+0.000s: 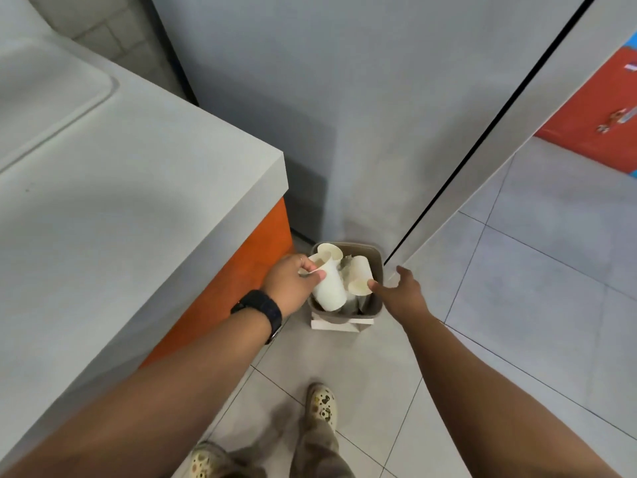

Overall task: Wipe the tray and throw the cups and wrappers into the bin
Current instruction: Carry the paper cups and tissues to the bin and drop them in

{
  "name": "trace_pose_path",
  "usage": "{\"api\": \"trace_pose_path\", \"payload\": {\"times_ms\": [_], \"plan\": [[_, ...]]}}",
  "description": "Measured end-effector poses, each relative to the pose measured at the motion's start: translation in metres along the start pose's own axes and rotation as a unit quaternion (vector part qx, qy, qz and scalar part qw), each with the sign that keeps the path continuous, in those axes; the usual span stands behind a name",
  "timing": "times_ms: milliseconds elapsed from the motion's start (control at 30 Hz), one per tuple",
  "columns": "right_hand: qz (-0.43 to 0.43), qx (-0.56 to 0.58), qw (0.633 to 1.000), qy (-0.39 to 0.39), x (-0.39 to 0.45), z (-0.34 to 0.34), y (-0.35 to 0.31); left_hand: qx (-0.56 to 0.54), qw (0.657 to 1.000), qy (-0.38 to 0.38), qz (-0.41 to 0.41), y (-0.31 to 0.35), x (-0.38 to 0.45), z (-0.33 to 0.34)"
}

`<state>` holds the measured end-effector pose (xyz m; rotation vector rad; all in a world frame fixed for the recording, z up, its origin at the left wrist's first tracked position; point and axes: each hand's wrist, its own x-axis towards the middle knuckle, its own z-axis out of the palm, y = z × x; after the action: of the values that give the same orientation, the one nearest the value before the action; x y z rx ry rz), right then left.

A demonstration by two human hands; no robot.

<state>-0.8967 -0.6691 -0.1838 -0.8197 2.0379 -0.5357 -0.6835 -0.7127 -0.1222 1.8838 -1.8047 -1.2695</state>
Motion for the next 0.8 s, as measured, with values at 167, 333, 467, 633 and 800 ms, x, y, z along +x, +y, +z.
{"api": "trace_pose_path", "payload": {"times_ms": [167, 333, 467, 633, 800], "plan": [[0.024, 0.016, 1.0, 0.009, -0.006, -0.008, 0.016, 0.009, 0.999, -0.049, 0.007, 0.009, 0.018, 0.021], [0.027, 0.0, 1.0, 0.004, -0.01, -0.012, 0.013, 0.003, 0.999, -0.039, -0.027, 0.006, 0.013, 0.014], [-0.005, -0.006, 1.0, -0.01, -0.017, -0.006, -0.01, 0.003, 1.0, -0.007, -0.028, -0.001, 0.005, -0.006], [-0.085, 0.0, 0.995, -0.055, -0.035, 0.013, -0.055, -0.013, 1.0, 0.02, -0.019, -0.006, -0.009, -0.037], [-0.163, 0.017, 0.982, -0.099, -0.071, 0.033, -0.12, -0.034, 0.997, 0.061, 0.024, -0.008, -0.03, -0.078]]}}
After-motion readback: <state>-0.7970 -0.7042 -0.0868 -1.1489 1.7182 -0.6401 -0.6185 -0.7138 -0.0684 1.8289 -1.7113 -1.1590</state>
